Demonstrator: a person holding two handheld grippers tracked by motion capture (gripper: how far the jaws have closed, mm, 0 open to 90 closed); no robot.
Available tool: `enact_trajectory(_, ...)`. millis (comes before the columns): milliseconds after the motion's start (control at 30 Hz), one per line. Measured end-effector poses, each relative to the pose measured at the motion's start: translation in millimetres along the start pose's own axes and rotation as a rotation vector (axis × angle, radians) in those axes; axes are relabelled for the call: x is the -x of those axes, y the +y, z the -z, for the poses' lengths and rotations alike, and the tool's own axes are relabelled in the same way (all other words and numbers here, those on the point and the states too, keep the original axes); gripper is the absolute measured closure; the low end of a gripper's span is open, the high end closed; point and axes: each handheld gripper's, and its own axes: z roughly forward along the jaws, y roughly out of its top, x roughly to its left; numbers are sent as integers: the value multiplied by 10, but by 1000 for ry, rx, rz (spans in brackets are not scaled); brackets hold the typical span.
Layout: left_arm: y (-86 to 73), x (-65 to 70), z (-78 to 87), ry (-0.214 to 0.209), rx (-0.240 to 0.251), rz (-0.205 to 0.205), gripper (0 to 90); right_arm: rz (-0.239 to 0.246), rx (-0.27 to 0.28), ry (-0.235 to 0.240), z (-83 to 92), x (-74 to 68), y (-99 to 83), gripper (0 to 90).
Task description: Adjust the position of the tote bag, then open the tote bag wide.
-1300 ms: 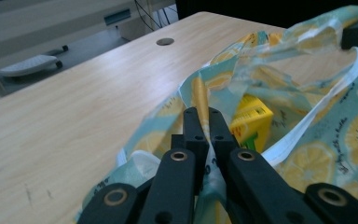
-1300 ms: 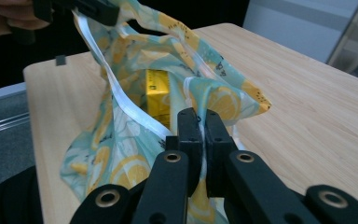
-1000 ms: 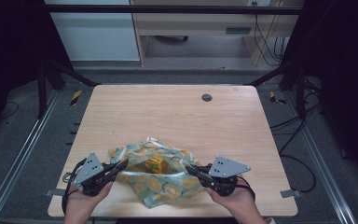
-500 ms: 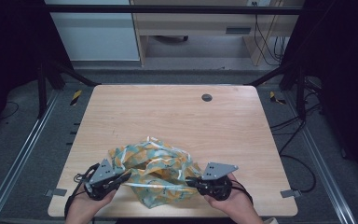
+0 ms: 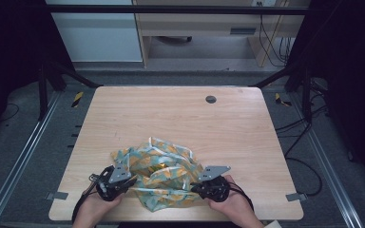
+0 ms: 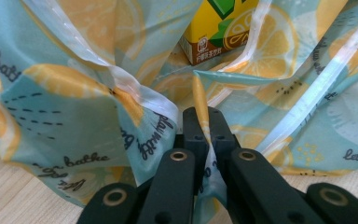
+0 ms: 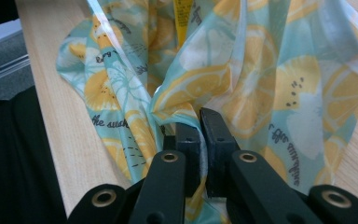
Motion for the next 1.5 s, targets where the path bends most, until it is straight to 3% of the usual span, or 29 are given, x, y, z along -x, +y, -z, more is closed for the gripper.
enact_trajectory(333, 20, -27, -80, 37, 1, 20, 892, -6, 0, -33, -34, 52, -26, 848)
enact_trajectory(500, 9, -37, -95, 41, -7, 25, 869, 0, 7, -33, -17, 59, -31, 752)
enact_trajectory(600, -5, -58, -59, 57, 10, 50, 800, 1, 22, -33, 57, 32, -22, 624)
enact_trajectory(767, -23, -23, 81, 73, 102, 89, 571, 28, 56, -65, 235, -27, -17, 375)
enact_trajectory(933, -17, 36, 203, 70, 169, 105, 423, 31, 96, -99, 394, -9, 46, 263)
enact_trajectory(1267, 40, 117, 281, 47, 222, 94, 377, 37, 151, -128, 693, 62, 263, 236)
enact_trajectory(1500, 120, 227, 191, 16, 198, 45, 375, 51, 143, -122, 739, 83, 500, 286)
